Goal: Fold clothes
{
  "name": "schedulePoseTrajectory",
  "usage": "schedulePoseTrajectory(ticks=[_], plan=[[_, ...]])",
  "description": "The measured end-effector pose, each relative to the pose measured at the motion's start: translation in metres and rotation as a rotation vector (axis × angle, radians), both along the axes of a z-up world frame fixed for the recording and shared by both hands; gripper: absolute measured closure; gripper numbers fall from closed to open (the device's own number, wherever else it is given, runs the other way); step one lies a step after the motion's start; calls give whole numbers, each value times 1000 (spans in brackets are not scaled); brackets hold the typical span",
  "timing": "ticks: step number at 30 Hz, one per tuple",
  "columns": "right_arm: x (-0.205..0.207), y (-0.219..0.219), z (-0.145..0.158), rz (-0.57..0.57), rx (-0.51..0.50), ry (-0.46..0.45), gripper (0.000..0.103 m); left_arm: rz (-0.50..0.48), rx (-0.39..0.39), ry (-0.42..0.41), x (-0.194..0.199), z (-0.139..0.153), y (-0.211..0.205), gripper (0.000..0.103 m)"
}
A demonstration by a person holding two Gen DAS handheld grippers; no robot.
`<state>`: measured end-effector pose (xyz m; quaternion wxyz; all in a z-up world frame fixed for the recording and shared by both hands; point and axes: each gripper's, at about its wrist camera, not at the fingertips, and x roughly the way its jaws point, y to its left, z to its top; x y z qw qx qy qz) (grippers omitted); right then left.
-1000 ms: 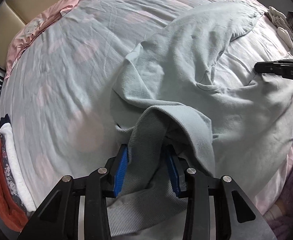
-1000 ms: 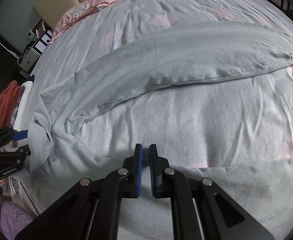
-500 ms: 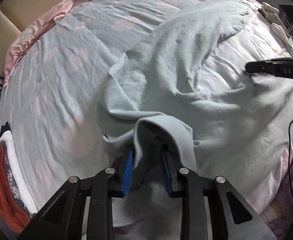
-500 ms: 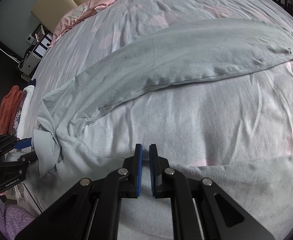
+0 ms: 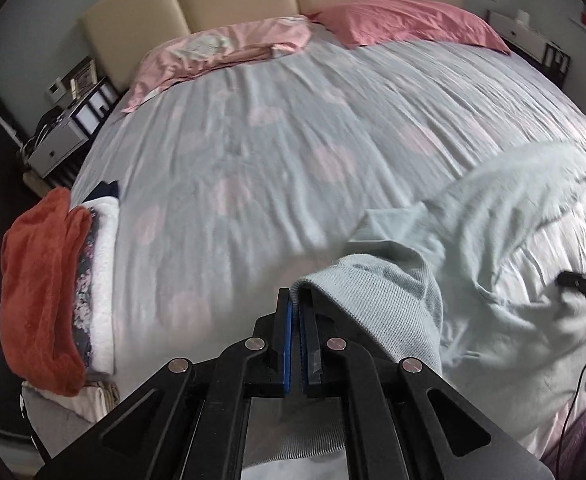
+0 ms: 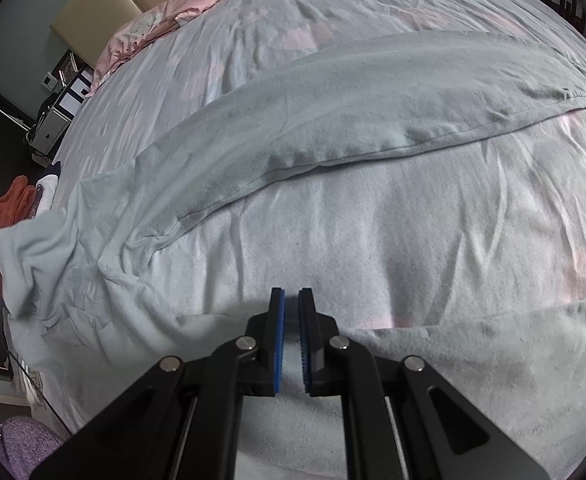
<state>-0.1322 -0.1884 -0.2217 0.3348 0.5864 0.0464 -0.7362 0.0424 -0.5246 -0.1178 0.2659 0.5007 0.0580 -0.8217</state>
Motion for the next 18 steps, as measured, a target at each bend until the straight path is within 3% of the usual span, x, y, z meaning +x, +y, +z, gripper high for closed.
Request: schedulePoseTrajectory(ticks=[6,15,18], plan=[[-1,-3,-3,10,7,11,95,162,8,-70,-4,-28,-77,100],[-2,-13,-10,44,30,63,96,297,112,-174,-25,-117,-137,100],[-8,-8,-13,35,7,33,96,315,136,-157,-24,-128,-147,99]])
